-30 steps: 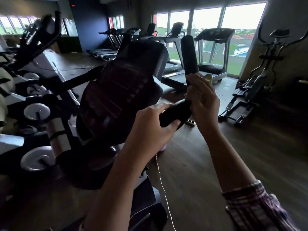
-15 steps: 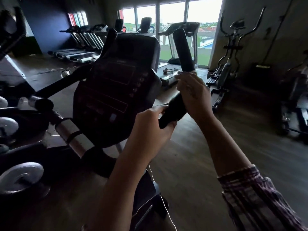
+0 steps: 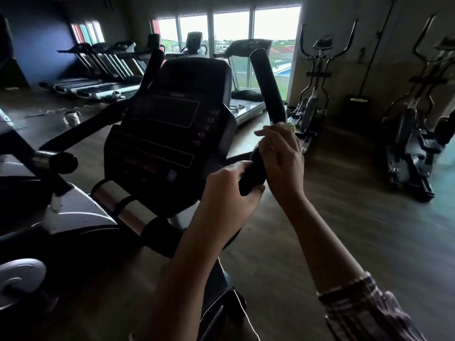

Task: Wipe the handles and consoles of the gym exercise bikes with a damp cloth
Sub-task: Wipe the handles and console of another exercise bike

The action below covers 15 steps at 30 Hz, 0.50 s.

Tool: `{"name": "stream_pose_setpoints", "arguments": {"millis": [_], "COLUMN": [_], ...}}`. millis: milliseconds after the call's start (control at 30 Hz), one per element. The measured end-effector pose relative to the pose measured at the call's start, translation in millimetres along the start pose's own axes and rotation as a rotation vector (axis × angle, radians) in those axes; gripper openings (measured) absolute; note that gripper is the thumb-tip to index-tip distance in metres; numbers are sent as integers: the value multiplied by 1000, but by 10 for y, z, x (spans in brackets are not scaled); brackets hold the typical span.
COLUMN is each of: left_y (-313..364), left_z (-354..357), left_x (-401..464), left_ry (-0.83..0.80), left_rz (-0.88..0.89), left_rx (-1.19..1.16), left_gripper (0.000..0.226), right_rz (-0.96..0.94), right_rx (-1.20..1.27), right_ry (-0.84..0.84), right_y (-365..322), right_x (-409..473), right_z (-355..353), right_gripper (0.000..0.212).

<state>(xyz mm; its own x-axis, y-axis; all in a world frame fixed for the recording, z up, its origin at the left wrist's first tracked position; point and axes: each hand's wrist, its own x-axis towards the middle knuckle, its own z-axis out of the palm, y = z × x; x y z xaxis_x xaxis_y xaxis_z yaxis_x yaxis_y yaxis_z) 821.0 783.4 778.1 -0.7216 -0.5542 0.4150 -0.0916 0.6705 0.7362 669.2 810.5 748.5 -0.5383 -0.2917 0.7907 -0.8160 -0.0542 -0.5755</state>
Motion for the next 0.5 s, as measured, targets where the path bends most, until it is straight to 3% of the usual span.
{"name": "stream_pose_setpoints", "arguments": {"millis": [67,233,400,500], "left_y": [-17,-28,-30,-42], "left_z": [-2,-27,-38,-75], "left_x": [0,-15,-40,-69], "left_ry": [-11,-18,-16,-46], "left_rz": [5,30,65,53], "left_rx": [-2,20,39,42], "left_gripper": [38,43,47,52], "right_rz": [-1,287,122,147], "right_rx": [34,255,53,-1], "right_ry": [2,141,98,41], "right_y": [47,20,-80,-18], "right_x": [30,132,-181,120], "right_z": [-8,69,78,4], "right_gripper": [27,22,29,27]}}
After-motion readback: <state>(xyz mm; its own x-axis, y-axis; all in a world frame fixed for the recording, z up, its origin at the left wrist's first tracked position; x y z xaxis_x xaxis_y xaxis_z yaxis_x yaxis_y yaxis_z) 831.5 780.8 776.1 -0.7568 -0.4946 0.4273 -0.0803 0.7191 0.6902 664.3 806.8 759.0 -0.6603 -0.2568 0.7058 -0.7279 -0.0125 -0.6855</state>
